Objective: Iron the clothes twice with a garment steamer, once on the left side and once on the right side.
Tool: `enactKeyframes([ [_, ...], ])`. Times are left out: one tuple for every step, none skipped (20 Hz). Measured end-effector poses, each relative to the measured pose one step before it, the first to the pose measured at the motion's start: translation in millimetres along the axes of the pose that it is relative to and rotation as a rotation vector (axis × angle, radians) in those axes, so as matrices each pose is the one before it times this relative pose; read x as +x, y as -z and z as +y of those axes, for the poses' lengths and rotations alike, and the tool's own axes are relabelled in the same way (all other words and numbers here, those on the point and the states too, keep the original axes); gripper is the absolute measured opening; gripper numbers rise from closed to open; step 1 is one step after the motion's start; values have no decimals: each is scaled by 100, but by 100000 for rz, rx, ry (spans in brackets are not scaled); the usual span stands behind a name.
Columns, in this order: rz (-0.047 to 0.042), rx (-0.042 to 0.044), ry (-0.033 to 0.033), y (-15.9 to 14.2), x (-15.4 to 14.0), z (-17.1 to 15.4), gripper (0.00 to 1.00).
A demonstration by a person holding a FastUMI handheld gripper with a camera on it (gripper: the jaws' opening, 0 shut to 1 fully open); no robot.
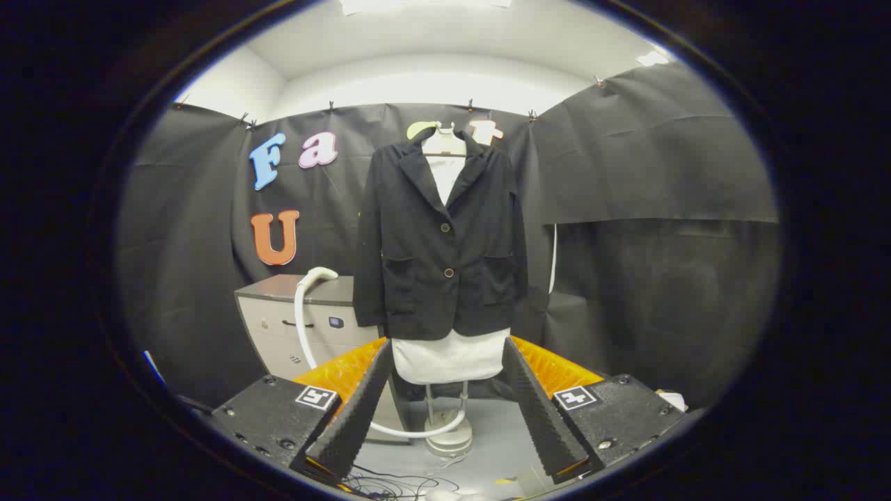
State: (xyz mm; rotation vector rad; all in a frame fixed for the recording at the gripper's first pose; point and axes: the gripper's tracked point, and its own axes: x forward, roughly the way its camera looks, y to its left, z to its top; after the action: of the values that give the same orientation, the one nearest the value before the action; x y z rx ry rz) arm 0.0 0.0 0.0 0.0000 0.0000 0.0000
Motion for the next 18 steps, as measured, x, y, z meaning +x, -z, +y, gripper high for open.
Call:
enactKeyframes([
  [-299, -328, 355, -148, 51, 82, 98],
  [18, -340, 465, -119, 59, 44, 98],
  [-154, 101, 215, 13, -13, 103, 98],
  [26, 167, -28, -111, 33, 223, 98],
  [322, 13, -14, 167, -55, 101, 98],
  [182, 21, 18, 30, -62, 194, 98],
  [83, 41, -157, 108, -3, 136, 98],
  [391, -28, 51, 96, 44, 171, 98],
  [367, 20, 43, 145, -90, 76, 98],
  [183, 39, 295, -28, 0, 84, 98],
  [59, 11, 293, 95, 125, -96, 98],
  [-107, -39, 164, -77, 72, 126, 98],
  [25, -51, 210, -73, 123, 125, 98],
  [-29, 33, -22, -112, 210, 129, 98],
  [89, -54, 95, -25, 206, 230, 98],
  [22, -49, 75, -99, 352, 173, 98],
  [55, 69, -134, -111, 346, 228, 98],
  [111, 134, -341, -210, 461, 402, 98],
])
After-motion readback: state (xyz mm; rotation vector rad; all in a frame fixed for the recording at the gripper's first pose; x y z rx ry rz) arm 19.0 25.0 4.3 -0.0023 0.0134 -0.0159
